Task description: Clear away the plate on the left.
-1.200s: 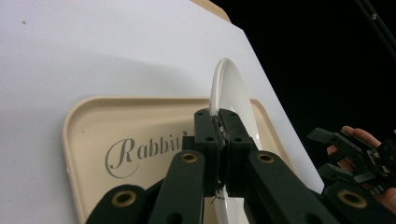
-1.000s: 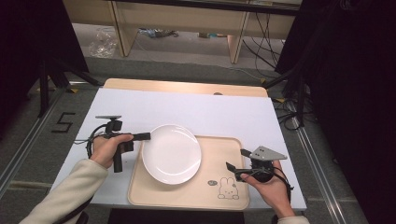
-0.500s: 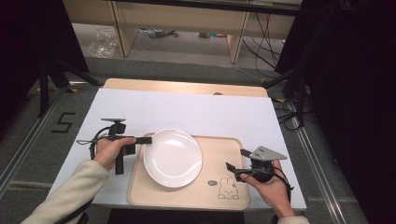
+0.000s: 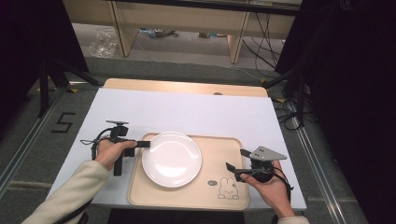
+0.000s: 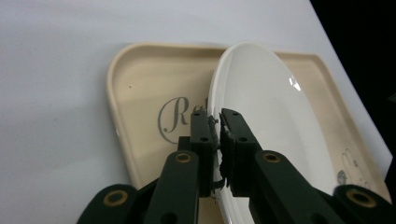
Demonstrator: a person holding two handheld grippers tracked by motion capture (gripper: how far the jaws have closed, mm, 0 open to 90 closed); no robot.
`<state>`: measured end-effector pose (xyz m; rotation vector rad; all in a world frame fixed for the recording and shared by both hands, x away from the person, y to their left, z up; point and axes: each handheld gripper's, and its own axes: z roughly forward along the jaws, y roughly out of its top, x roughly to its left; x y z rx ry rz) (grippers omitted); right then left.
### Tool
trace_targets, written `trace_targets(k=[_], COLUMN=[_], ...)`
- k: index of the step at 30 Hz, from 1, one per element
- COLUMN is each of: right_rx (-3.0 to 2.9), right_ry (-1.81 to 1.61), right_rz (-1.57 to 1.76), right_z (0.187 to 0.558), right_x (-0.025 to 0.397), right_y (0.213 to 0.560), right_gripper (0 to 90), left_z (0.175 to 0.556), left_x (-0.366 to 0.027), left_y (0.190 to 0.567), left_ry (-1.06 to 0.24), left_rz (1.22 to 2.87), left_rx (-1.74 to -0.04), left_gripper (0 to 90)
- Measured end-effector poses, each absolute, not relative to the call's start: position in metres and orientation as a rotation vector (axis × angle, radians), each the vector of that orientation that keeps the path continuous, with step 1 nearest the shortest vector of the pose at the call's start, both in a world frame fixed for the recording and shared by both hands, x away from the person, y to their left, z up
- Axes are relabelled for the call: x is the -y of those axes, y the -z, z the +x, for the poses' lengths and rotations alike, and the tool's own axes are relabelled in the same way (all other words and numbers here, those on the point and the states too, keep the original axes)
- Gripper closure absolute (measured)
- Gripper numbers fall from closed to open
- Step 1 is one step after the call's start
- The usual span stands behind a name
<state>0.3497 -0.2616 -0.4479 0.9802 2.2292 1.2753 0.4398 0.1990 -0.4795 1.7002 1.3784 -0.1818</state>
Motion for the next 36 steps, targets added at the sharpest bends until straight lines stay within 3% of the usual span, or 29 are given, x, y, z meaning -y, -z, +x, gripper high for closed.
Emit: trace_targets(k=[3, 9, 19, 28, 36], right_rx=[-2.232, -2.232, -2.231, -2.227, -2.233], right_ry=[-1.275, -1.275, -1.277, -1.278, -1.269], right_rz=[0.979, 0.979, 0.982, 0.979, 0.989], right_z=[0.35, 0.35, 0.35, 0.349, 0.349], right_x=[0.261, 0.262, 0.262, 0.261, 0.262], right_y=[0.448, 0.448, 0.448, 0.448, 0.447], right_gripper=[22.1, 22.0, 21.9, 21.9, 22.0], left_z=[0.44, 0.437, 0.426, 0.414, 0.411], left_x=[-0.197, -0.197, -0.204, -0.211, -0.211], left_y=[0.483, 0.473, 0.452, 0.446, 0.446], left_ry=[0.181, 0.059, -0.179, -0.286, -0.283], left_rz=[1.711, 1.711, 1.659, 1.643, 1.653], left_rx=[-1.393, -1.363, -1.039, -0.963, -0.99], left_gripper=[80.4, 62.1, 29.3, 20.4, 15.3])
